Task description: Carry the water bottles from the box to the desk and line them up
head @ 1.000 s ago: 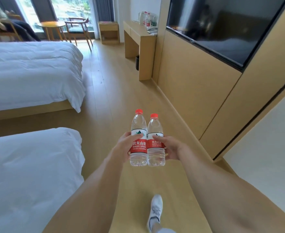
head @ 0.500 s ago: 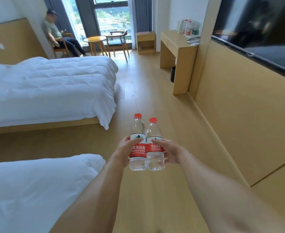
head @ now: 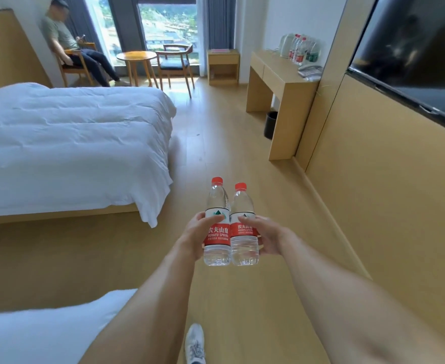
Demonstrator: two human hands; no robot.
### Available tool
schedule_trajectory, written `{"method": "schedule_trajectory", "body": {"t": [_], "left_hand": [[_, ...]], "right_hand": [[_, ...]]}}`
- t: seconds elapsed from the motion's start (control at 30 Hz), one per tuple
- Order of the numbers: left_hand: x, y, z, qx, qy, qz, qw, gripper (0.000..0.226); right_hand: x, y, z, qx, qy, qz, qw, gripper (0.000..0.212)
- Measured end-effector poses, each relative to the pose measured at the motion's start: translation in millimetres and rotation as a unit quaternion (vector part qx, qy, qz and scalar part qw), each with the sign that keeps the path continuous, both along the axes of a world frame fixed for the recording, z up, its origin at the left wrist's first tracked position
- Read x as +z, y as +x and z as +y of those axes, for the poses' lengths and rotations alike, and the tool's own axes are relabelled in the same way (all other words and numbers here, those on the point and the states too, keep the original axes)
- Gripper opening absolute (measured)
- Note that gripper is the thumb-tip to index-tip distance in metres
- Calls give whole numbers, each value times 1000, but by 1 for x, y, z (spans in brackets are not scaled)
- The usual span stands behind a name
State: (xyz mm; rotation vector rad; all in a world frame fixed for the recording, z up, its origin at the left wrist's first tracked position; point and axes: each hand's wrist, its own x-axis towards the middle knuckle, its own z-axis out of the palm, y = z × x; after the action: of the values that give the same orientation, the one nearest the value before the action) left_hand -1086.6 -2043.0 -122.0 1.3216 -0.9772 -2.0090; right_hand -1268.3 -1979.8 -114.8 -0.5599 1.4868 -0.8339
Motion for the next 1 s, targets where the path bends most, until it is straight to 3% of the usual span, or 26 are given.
{"method": "schedule_trajectory", "body": {"t": [0.47,1.0], "left_hand": [[14,-58,-245,-93,-1,10,996,52],[13,-181,-508,-48,-5,-41,998,53]], "right_hand": [[15,-47,-212,-92,21,-2,996,49],[-1,-178,-495,-32,34,-35,998,45]]}}
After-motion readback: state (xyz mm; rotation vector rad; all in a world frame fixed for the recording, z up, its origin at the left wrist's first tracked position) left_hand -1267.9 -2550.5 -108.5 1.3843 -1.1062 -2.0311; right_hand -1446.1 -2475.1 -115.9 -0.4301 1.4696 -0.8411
